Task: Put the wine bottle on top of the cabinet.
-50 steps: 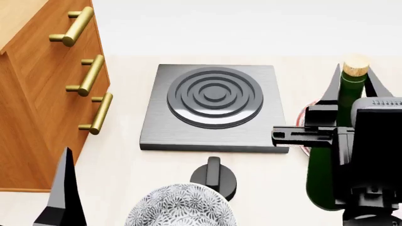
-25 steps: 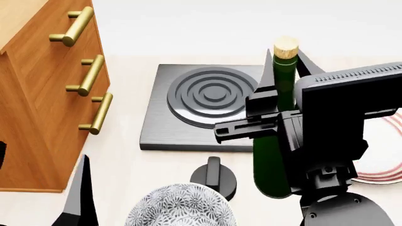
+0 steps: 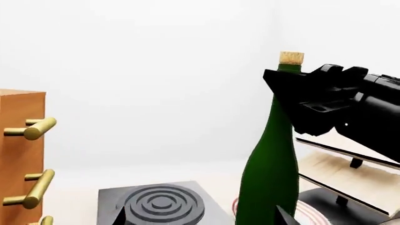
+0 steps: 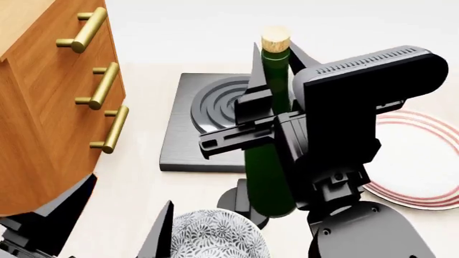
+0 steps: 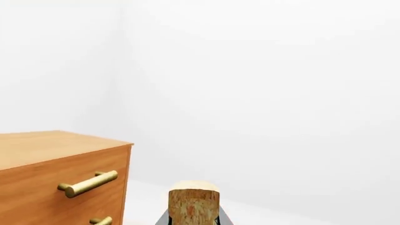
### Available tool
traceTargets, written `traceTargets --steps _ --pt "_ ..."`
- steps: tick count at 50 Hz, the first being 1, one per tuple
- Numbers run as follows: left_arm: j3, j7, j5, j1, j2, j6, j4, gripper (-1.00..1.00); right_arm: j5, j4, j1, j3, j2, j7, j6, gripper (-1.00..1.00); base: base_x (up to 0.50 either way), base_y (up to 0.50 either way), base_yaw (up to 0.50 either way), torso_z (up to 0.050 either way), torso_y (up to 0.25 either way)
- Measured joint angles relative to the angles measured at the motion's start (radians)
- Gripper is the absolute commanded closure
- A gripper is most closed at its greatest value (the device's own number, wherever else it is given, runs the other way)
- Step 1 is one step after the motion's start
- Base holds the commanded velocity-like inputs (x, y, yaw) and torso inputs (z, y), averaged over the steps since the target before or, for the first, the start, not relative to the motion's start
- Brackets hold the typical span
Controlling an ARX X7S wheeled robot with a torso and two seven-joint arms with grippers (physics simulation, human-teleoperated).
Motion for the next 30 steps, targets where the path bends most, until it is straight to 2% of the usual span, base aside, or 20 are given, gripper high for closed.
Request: traceTargets --steps 17,30 --pt "0.078 0.102 -0.104 -0.162 0.092 -0.101 -0.119 -1.0 0.006 0.016 0.03 -0.033 -0.02 0.0 -0.006 1.0 0.0 0.0 0.0 0.0 0.001" --pt "0.105 0.18 -0.111 -0.253 0.171 -0.1 -0.276 -1.0 0.016 0.011 0.047 -0.045 -0.024 0.004 0.002 1.0 0.0 0.0 0.0 0.0 0.0"
